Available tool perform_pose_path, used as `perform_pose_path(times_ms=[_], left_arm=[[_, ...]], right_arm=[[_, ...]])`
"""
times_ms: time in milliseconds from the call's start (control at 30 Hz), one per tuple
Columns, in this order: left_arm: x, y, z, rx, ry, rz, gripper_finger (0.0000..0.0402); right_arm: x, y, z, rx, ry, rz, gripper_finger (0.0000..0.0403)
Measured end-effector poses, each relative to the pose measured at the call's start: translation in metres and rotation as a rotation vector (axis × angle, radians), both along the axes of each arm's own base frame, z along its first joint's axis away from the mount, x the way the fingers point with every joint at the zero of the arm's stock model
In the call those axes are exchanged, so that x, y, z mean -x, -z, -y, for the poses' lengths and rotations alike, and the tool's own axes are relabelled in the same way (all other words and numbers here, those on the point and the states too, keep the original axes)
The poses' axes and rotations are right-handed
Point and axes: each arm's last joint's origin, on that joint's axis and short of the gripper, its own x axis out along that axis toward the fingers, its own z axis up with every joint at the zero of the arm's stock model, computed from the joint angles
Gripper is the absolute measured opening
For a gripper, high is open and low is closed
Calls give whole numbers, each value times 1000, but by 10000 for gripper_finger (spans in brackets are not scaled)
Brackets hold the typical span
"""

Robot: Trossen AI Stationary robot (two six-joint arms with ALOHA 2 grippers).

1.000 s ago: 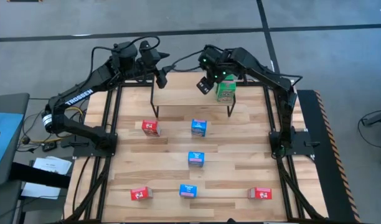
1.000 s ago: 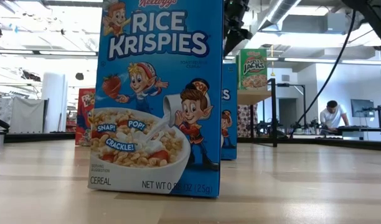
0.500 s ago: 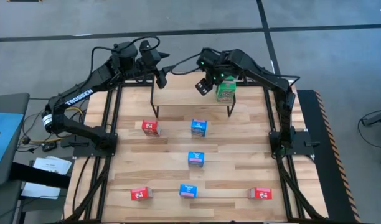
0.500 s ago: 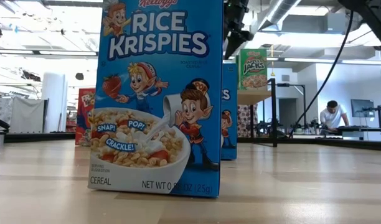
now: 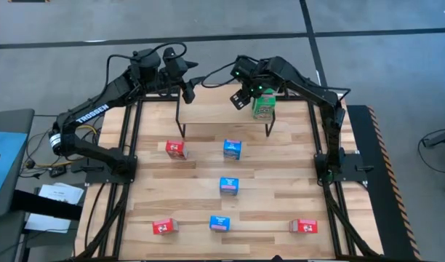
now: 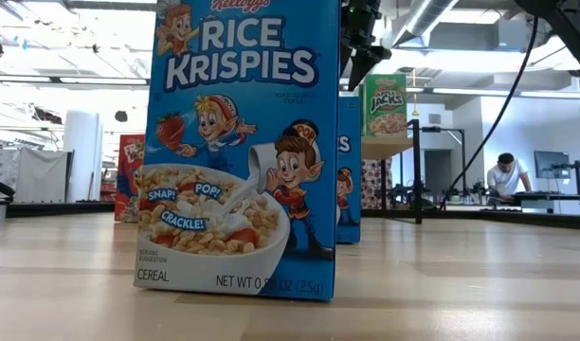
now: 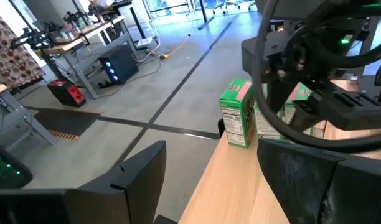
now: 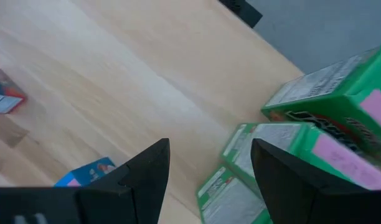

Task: Stack cereal on shelf
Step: Adjust the green cereal boxes on the shelf, then put the top blue cereal box on the shelf

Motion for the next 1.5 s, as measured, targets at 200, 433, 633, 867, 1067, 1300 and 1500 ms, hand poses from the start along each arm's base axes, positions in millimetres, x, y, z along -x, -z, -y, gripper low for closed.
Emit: perform_pose_path(times_ms=[200,433,633,867,1067,1300,1500], left_arm=[[0,0,0,1,1,0,242],[0,0,0,1,1,0,242],[0,0,0,2,1,1,242],[0,0,0,2,2,-2,242],[0,3,0,18,2,-28,242],[0,6,2,33,60,-47,242],[4,4,5,65,67,-34,242]], right_arm=[[2,0,3,2,12,-1,250],[3,0,6,15,32,-7,250],[3,0,6,18,27,-9,250],[0,0,-1,31,-41,-26,250],[-1,-4,-11,50,-133,-52,250],[6,-15,-26,87,-264,-81,250],[20,-30,-31,131,-332,-82,250]])
